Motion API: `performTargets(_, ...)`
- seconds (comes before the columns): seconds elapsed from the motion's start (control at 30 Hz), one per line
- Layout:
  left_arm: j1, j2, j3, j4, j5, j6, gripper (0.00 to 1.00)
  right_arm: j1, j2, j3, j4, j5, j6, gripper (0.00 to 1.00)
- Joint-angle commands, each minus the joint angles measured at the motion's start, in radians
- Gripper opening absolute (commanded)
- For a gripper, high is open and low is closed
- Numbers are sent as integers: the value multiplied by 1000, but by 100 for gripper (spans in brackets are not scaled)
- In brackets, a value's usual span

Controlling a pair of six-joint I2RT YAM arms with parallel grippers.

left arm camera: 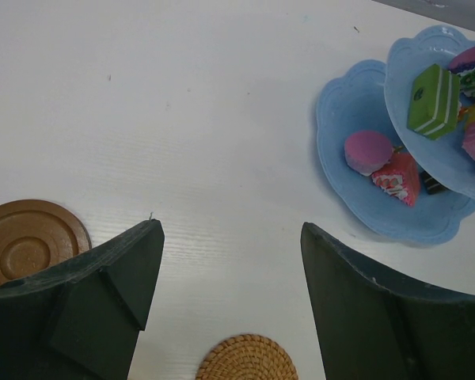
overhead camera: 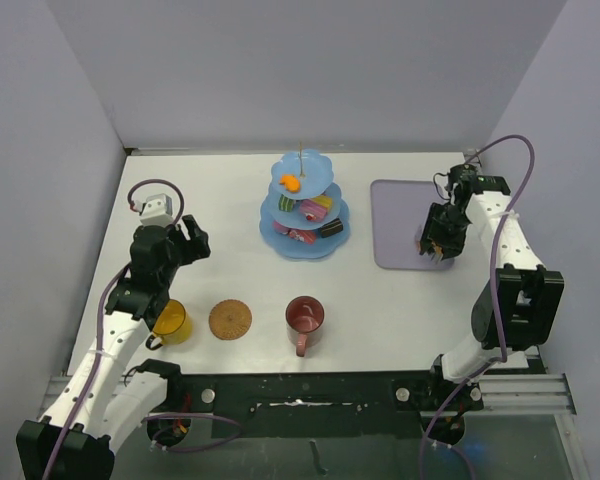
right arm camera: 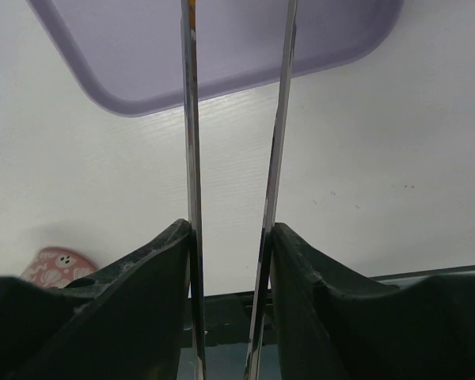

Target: Serve the afternoon tea

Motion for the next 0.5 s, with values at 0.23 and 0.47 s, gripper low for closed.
performTargets(0.23, -2, -3, 46, 35, -12, 15, 69, 13, -16, 36, -13, 35, -2, 40)
performTargets(0.47, -2, 10, 50, 42, -3, 18, 69, 20, -19, 37, -17, 41, 8, 41)
